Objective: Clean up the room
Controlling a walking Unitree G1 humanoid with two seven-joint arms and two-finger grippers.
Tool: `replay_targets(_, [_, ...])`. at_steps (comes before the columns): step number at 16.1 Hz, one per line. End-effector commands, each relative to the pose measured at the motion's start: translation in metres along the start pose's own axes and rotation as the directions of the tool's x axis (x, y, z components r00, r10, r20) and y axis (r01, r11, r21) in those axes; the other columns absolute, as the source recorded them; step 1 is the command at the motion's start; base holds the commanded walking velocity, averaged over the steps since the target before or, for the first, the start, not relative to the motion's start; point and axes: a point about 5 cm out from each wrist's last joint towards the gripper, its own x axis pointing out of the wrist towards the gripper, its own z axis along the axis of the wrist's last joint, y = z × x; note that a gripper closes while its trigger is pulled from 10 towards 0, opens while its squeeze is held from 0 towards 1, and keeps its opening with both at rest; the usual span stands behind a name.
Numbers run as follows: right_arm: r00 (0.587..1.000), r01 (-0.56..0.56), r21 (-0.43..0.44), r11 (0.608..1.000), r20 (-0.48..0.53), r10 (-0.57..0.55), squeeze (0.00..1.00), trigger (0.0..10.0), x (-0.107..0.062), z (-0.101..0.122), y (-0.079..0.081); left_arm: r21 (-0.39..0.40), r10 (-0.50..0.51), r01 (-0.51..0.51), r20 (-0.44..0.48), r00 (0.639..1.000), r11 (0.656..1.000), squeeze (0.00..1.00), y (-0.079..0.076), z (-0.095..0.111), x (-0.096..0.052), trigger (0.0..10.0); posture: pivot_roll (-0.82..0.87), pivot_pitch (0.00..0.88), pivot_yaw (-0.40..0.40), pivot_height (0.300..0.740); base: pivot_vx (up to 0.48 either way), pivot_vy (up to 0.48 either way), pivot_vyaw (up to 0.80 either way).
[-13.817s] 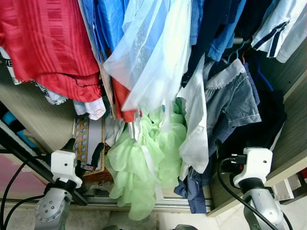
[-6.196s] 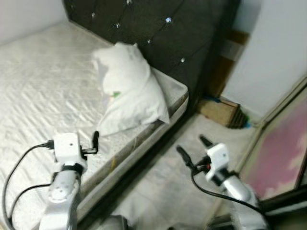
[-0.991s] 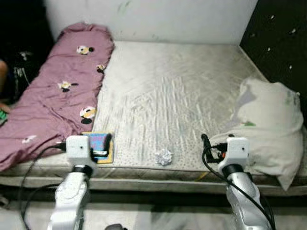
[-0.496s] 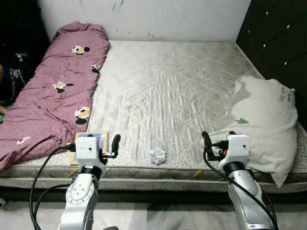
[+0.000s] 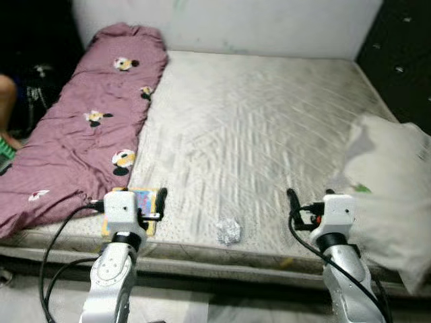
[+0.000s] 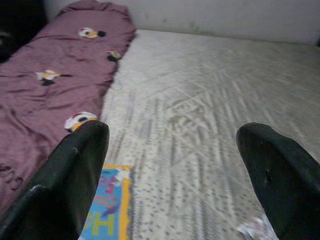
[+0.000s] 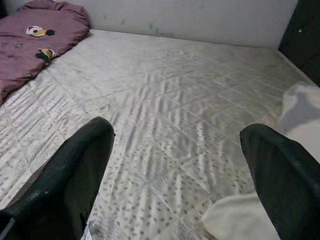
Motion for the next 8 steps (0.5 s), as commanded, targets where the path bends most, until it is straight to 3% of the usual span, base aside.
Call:
replay_targets(1, [1.000, 0.009, 0.003, 1.000, -0.001, -0.009, 0.00, 10.0, 0.0003, 0.0019, -0.0007, 0.003, -0.010, 0.010, -0.002, 1.000, 1.000, 0.00, -0.0023, -0.0001, 0.0005, 10.0, -0.03, 0.000, -0.010, 0.740, 0.352, 0.000, 0.00])
replay_targets(6, [1.000, 0.023, 0.002, 1.000, -0.012, -0.023, 0.00, 10.0, -0.0029, -0.0002, -0.0022, 0.000, 0.004, -0.004, -0.022, 1.000, 1.000, 0.00, -0.0043, -0.0030, 0.0011, 10.0, -0.03, 0.000, -0.009, 0.740, 0.053, 0.000, -0.74])
replay_targets(8, [1.000, 0.023, -0.006, 1.000, -0.010, -0.023, 0.00, 10.0, -0.0030, 0.0002, -0.0032, 0.016, -0.013, 0.014, -0.024, 1.000, 1.000, 0.00, -0.0046, -0.0024, 0.0014, 10.0, -0.04, 0.000, -0.013, 0.740, 0.000, 0.000, 0.00])
